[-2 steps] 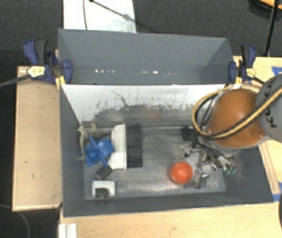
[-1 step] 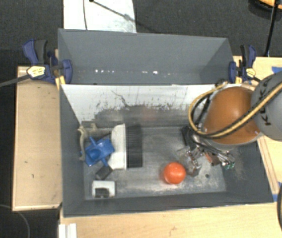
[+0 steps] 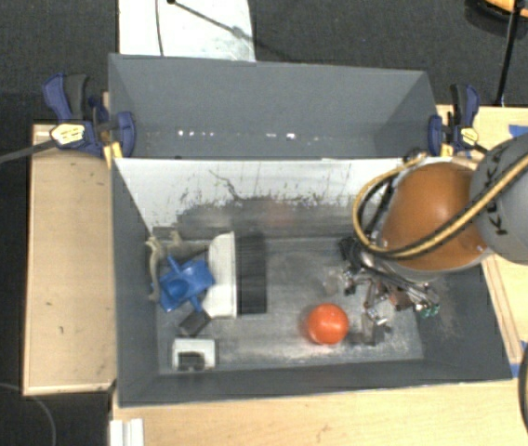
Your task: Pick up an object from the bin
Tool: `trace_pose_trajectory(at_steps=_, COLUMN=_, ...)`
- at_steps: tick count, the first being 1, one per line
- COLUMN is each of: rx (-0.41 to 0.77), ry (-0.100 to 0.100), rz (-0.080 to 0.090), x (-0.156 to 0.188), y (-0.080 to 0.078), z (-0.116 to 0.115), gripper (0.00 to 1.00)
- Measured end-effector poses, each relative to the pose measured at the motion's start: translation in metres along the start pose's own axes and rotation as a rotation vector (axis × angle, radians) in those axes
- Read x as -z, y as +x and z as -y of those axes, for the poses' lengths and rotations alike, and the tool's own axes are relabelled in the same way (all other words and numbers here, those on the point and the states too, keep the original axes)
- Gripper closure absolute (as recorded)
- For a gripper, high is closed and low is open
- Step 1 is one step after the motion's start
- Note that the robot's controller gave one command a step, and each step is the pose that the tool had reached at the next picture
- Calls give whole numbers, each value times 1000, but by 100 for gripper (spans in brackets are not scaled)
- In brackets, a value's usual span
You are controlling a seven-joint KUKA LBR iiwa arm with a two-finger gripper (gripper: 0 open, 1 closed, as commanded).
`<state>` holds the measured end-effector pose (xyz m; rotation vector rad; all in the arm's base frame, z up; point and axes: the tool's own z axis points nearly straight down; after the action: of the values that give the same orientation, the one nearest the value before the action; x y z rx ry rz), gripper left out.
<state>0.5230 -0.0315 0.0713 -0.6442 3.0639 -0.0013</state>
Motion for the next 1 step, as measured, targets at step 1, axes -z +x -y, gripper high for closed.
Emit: trace_pose_trajectory(at_steps=1, rx=-1, ry=0, rz=0, x=0, y=0, z=0, gripper=0)
